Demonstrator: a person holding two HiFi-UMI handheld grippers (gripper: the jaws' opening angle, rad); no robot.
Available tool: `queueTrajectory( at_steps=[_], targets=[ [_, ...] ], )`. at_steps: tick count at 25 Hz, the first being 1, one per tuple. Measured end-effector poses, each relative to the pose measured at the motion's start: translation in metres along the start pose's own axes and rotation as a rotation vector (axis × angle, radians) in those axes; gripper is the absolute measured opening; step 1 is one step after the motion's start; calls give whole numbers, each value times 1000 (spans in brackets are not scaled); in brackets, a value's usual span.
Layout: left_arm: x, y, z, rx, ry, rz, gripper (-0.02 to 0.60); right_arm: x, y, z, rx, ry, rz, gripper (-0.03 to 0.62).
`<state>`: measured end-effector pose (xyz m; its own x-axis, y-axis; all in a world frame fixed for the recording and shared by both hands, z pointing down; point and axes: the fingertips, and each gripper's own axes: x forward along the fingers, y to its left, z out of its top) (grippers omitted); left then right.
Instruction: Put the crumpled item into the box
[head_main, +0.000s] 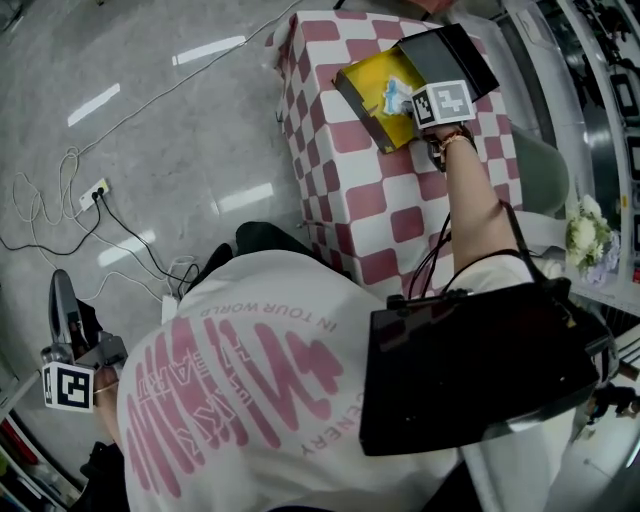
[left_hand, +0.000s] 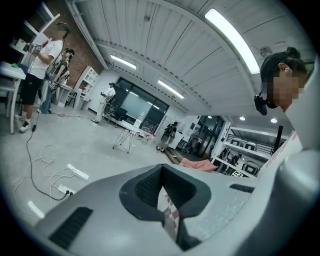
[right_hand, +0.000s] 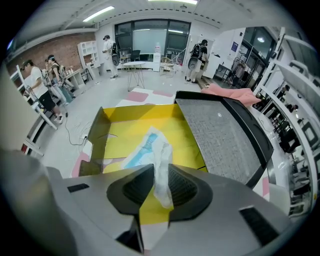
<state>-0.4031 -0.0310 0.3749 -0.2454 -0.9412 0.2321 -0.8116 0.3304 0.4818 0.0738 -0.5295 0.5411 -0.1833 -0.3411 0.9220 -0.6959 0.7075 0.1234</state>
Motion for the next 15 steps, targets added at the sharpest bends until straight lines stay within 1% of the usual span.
queueTrajectory(
  at_steps=[6, 15],
  targets=[
    [3, 0, 1, -1, -9, 11, 8, 3, -4, 0, 48, -6, 29, 95],
    [7, 0, -6, -11, 7, 12, 8, 7, -3, -1, 58, 27, 81, 100]
  ],
)
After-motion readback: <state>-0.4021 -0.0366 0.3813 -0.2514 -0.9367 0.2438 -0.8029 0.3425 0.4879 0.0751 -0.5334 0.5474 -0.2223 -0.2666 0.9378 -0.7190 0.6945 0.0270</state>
